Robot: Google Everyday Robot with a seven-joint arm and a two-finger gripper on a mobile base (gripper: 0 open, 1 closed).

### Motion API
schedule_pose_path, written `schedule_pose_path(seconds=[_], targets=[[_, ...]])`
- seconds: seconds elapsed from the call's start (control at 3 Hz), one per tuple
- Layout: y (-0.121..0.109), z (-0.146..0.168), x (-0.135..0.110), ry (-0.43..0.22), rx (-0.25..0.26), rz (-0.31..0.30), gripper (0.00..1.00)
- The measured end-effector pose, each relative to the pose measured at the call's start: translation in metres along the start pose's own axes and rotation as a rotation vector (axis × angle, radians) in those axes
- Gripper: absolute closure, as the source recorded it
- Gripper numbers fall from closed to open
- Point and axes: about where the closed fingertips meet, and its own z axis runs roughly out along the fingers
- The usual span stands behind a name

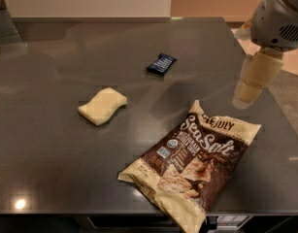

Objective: Move sponge near brown chip bag

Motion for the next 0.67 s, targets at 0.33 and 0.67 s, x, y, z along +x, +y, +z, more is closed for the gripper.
schedule_pose_path(seconds=[0.33, 0.67], targets=[[-0.02, 0.012, -0.038, -0.044, -0.013, -0.035, 0.0], [-0.029, 0.027, -0.077, -0.091, -0.03, -0.07, 0.0]])
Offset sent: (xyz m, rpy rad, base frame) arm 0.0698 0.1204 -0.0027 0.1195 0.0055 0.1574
